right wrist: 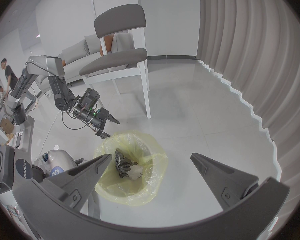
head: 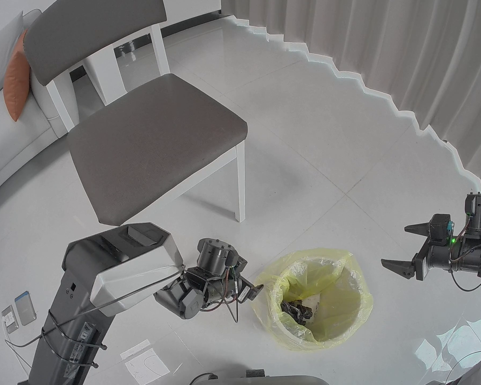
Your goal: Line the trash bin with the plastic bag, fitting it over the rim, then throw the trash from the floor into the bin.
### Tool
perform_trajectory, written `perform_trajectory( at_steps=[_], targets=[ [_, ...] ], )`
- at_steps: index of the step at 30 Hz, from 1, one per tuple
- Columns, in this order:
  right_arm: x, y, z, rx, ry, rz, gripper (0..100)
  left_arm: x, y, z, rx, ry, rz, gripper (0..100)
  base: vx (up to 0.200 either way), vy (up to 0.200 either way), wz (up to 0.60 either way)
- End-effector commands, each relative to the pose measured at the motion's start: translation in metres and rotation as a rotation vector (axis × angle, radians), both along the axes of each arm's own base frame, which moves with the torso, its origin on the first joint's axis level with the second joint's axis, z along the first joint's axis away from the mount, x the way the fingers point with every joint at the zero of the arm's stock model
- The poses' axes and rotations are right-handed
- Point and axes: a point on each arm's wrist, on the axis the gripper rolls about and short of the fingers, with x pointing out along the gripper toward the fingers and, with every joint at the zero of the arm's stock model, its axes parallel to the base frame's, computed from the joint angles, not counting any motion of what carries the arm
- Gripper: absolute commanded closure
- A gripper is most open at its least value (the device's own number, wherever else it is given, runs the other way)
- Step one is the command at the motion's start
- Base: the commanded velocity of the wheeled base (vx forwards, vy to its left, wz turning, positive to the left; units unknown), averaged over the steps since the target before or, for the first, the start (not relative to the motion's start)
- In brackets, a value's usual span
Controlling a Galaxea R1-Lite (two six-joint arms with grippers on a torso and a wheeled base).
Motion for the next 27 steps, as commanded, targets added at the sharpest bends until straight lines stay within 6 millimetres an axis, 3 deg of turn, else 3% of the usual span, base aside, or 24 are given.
perform_trajectory(
  at_steps=[1,4,9,13,15,17,22,27],
  targets=[
    [-0.005,-0.003,0.006,0.002,-0.024,-0.016,0,0.002,0.024,0.021,-0.051,-0.061,0.044,0,0.000,0.000,0.00],
    [-0.011,-0.004,0.010,0.005,-0.042,-0.020,0,-0.001,0.043,0.038,-0.104,-0.127,0.073,0,0.000,0.000,0.00],
    [-0.022,-0.005,0.015,0.019,-0.058,-0.040,0,-0.026,0.061,0.054,-0.150,-0.137,0.047,0,0.000,0.000,0.00],
    [-0.058,-0.006,0.026,0.057,-0.110,-0.075,0,-0.071,0.072,0.083,-0.331,-0.192,0.003,0,0.000,0.000,0.00],
    [-0.067,-0.007,0.028,0.063,-0.127,-0.091,0,-0.083,0.072,0.089,-0.369,-0.206,-0.017,0,0.000,0.000,0.00],
    [-0.097,-0.007,0.034,0.098,-0.191,-0.128,0,-0.111,0.082,0.104,-0.412,-0.246,-0.035,0,0.000,0.000,0.00],
    [-0.143,-0.005,0.035,0.222,-0.264,-0.161,0,-0.142,0.104,0.134,-0.440,-0.265,-0.016,0,0.000,0.000,0.00],
    [-0.189,-0.003,0.020,0.344,-0.352,-0.178,0,-0.165,0.119,0.168,-0.525,-0.340,0.026,0,0.000,0.000,0.00]
  ],
)
